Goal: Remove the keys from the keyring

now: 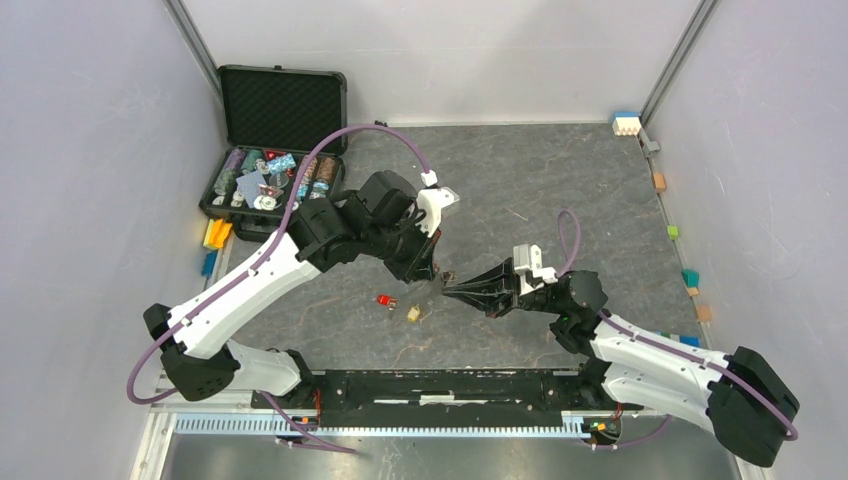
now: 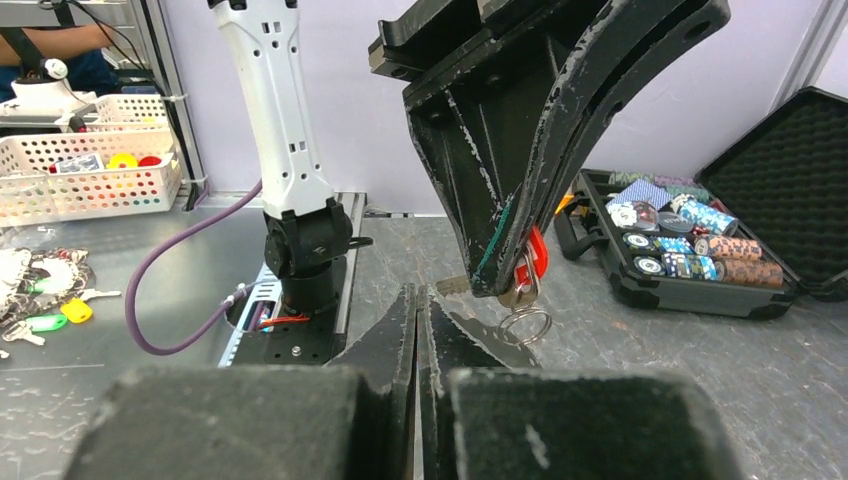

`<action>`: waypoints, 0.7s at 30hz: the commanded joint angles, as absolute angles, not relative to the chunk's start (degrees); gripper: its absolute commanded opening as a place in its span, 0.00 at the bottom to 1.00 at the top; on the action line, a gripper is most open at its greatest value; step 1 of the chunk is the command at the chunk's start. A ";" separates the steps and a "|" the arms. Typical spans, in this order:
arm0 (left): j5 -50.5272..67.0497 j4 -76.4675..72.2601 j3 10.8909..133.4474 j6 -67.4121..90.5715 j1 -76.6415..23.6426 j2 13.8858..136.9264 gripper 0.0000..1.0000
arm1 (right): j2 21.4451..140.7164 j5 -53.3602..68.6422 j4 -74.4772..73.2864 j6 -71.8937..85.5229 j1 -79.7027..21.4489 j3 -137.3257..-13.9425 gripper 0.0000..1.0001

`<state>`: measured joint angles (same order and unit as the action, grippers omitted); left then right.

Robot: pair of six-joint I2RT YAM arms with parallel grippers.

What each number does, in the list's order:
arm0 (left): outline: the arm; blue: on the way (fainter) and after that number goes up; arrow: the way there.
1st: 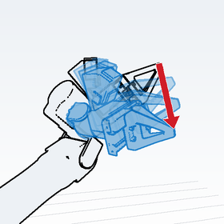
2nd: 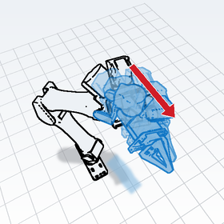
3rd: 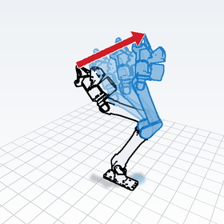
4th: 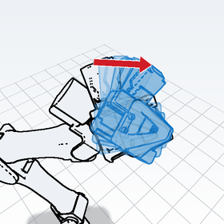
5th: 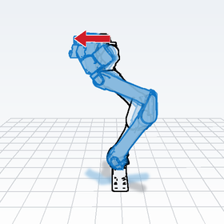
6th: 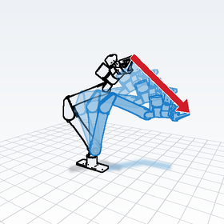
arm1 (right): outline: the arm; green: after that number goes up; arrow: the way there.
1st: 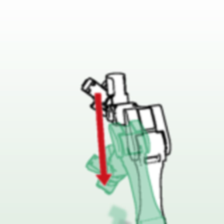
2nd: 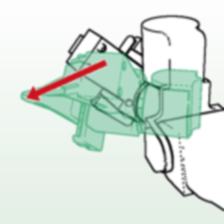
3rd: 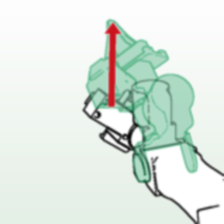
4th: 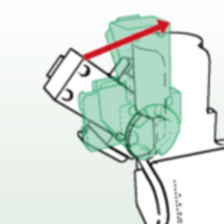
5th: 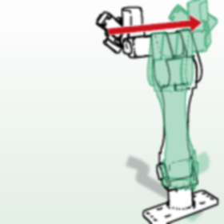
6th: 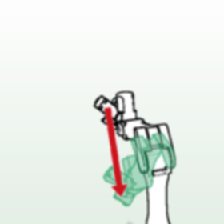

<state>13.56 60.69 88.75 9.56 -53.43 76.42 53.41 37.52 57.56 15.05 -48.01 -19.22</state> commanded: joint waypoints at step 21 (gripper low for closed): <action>14.06 57.67 89.21 9.41 -53.35 74.87 0.02 | 56.46 29.40 53.12 12.55 -48.36 -21.97 0.29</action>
<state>13.56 60.69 88.75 9.56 -53.43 76.40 55.66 30.46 51.33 11.75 -48.01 -19.09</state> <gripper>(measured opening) 0.054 0.292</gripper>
